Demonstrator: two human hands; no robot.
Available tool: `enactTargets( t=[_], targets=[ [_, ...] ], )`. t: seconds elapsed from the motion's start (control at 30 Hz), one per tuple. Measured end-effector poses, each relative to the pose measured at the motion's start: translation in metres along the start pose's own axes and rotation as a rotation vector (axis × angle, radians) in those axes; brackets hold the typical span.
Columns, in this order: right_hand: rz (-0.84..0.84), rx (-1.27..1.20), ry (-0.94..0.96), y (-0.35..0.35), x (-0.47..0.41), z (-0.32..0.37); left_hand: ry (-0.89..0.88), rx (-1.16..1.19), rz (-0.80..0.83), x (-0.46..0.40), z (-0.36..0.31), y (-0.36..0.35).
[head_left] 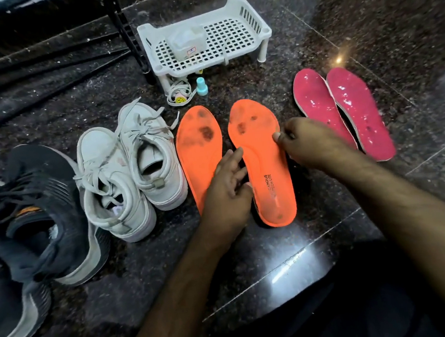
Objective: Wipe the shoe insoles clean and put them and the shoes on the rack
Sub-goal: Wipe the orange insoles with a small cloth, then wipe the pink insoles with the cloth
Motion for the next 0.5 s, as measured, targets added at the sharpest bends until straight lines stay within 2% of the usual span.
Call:
enactTargets(
  t=[0.2,0.5],
  targets=[
    [-0.117,0.054,-0.01,-0.012,-0.02,-0.006,0.064,0.045,-0.009,0.0,0.011,-0.002],
    [-0.197,0.005,-0.027,0.015,-0.014,-0.012,0.021,0.038,-0.049,-0.001,0.005,-0.008]
  ],
)
Point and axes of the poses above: each hand's wrist, its own x-axis away from the middle knuckle, its own y-axis out of the back of the hand, z = x × y, the point moved 10 cm from there along -x, towards the middle knuckle, and after that the axes turned 6 degrees about z, right-handed, at the moved point
